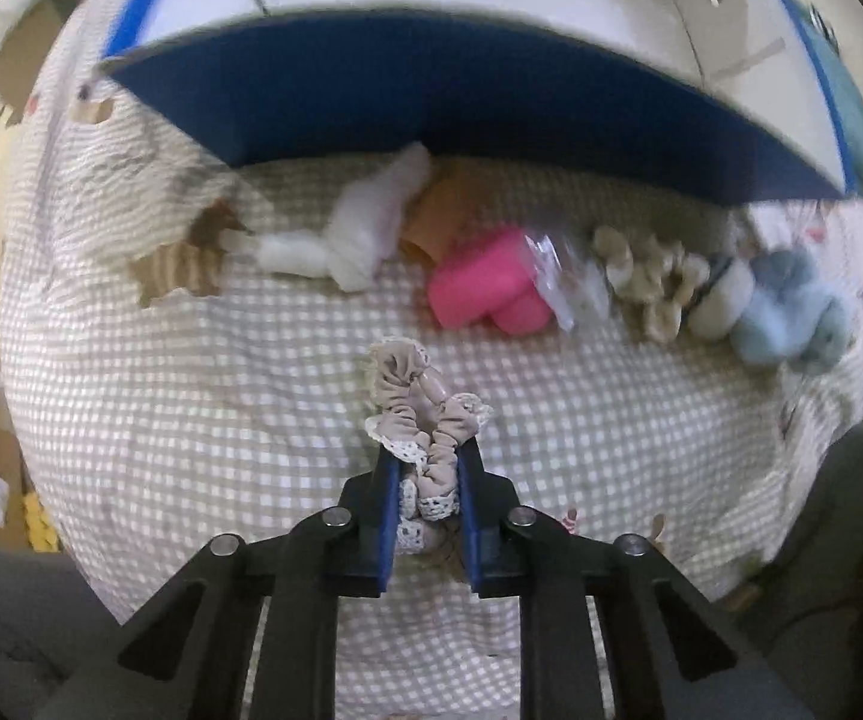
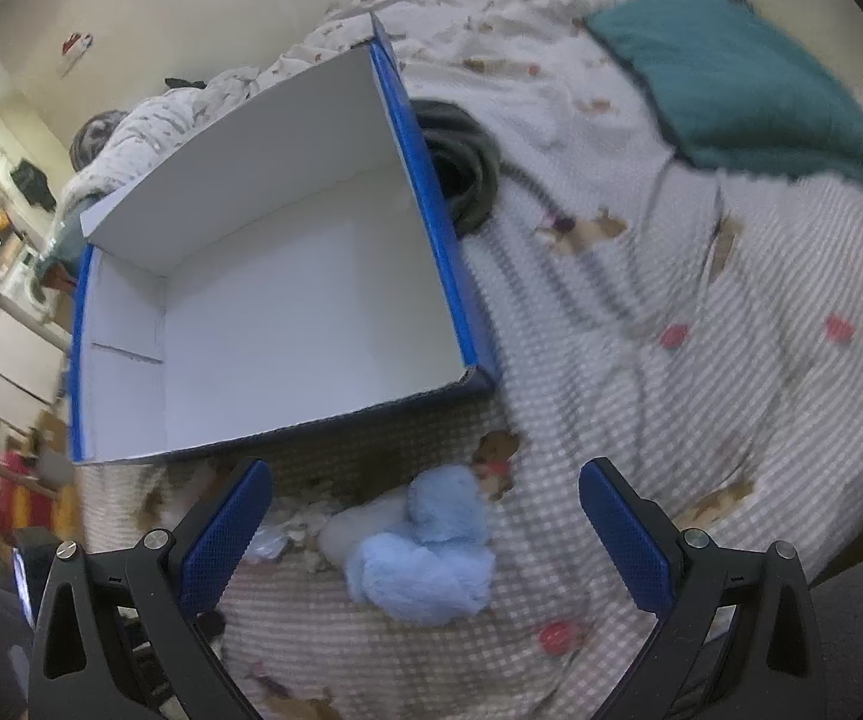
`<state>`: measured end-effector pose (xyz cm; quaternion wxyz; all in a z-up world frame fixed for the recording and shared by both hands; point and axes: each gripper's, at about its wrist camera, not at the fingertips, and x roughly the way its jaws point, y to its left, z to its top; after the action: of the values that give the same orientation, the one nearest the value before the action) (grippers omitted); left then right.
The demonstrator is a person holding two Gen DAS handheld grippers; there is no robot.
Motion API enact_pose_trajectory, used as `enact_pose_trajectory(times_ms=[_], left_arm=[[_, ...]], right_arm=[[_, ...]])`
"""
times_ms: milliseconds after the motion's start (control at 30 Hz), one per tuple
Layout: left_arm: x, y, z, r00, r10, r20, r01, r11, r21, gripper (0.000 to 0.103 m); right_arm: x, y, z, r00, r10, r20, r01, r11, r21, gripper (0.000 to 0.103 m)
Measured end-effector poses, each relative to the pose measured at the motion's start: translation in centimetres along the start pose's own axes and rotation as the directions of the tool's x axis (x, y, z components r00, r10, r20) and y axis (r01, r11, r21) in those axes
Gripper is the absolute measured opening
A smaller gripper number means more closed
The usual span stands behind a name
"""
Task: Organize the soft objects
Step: 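Grasp the beige scrunchie with the left gripper while the right grasps the blue plush, then carry both items into the box and open both grippers to release them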
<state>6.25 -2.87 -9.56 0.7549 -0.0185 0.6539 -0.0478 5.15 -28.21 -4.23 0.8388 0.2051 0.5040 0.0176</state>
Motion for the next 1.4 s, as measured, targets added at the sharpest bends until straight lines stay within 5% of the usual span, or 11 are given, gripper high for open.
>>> enact_pose_trajectory(times_ms=[200, 267, 333, 400, 467, 567, 1133, 1400], left_arm=[[-4.2, 2.0, 0.3, 0.994, 0.027, 0.106, -0.021, 0.998, -0.054, 0.016], [-4.7, 2.9, -0.2, 0.993, 0.021, 0.114, -0.012, 0.997, -0.075, 0.016], [-3.8, 3.8, -0.9, 0.993, 0.018, 0.116, -0.008, 0.996, -0.083, 0.016], [-4.0, 4.2, -1.2, 0.992, 0.025, 0.121, -0.015, 0.996, -0.088, 0.016], [-4.2, 4.0, -1.7, 0.992, 0.027, 0.126, -0.016, 0.996, -0.088, 0.016], [-3.4, 3.5, -1.8, 0.991, 0.024, 0.13, -0.011, 0.995, -0.098, 0.016], [-7.1, 6.7, -2.8, 0.969, -0.039, 0.243, 0.081, 0.983, -0.167, 0.015], [-10.6, 6.7, -1.5, 0.947, -0.06, 0.316, 0.114, 0.981, -0.156, 0.015]], right_arm=[[2.5, -0.4, -0.5, 0.989, 0.03, -0.142, -0.024, 0.999, 0.048, 0.103], [3.2, 0.3, -0.8, 0.985, 0.012, -0.175, -0.01, 1.0, 0.011, 0.09], [4.2, 0.9, -1.4, 0.976, -0.002, -0.218, -0.003, 1.0, -0.024, 0.089], [4.8, 1.7, -1.9, 0.971, -0.047, -0.235, 0.03, 0.997, -0.076, 0.07], [5.1, 2.3, -2.2, 0.968, -0.07, -0.24, 0.044, 0.993, -0.11, 0.036], [4.6, 3.0, -2.7, 0.975, -0.062, -0.216, 0.033, 0.99, -0.137, 0.026], [-8.9, 7.8, -0.5, 0.998, 0.052, 0.037, -0.042, 0.971, -0.234, 0.017], [-9.6, 10.1, 1.2, 0.994, 0.084, 0.07, -0.062, 0.96, -0.274, 0.017]])
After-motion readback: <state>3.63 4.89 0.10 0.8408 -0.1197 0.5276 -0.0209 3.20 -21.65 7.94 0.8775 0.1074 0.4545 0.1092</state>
